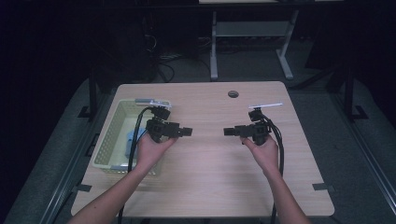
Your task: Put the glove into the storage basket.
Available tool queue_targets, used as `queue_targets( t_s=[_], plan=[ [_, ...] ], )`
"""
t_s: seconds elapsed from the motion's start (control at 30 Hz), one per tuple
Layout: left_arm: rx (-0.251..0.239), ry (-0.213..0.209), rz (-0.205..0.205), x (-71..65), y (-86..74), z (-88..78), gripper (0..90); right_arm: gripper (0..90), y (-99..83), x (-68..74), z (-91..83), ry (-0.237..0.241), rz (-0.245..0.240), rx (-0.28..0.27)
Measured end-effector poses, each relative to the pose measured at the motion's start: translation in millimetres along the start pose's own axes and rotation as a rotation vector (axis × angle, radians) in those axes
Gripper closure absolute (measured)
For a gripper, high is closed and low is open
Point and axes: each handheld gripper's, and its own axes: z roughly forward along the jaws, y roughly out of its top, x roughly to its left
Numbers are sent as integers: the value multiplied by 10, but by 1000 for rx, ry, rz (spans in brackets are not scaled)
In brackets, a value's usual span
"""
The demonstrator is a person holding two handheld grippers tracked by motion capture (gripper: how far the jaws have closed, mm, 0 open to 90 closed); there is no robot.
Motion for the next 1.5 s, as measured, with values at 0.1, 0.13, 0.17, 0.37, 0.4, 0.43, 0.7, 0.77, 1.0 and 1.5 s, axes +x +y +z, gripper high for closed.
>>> queue_targets(
  t_s=[0.1, 0.13, 0.17, 0.37, 0.4, 0.43, 0.7, 0.77, 1.0, 1.5],
  plan=[
    [-7, -6, 6, -36, 1, 32, 283, 319, -39, -58, -43, -8, 11, -5],
    [-6, -7, 9, -43, 1, 40, 283, 316, -50, -79, -55, -13, 11, -1],
    [-6, -9, 11, -52, 1, 50, 283, 314, -56, -88, -63, -16, 18, 3],
    [-8, -29, 22, -122, -7, 112, 281, 319, -142, -191, -133, -20, 35, -14],
    [-7, -31, 20, -133, -10, 121, 274, 319, -161, -209, -144, -20, 38, -17],
    [-6, -36, 21, -144, -17, 132, 269, 318, -175, -221, -149, -17, 44, -21],
    [5, -62, 40, -247, -91, 234, 262, 312, -342, -386, -286, -41, 63, -13],
    [1, -65, 44, -274, -105, 263, 261, 313, -380, -433, -319, -49, 80, -23],
    [2, -88, 69, -389, -192, 379, 262, 305, -497, -577, -379, -65, 96, -21],
    [5, -142, 102, -584, -447, 523, 261, 301, -733, -692, -568, -76, 96, -33]
  ],
)
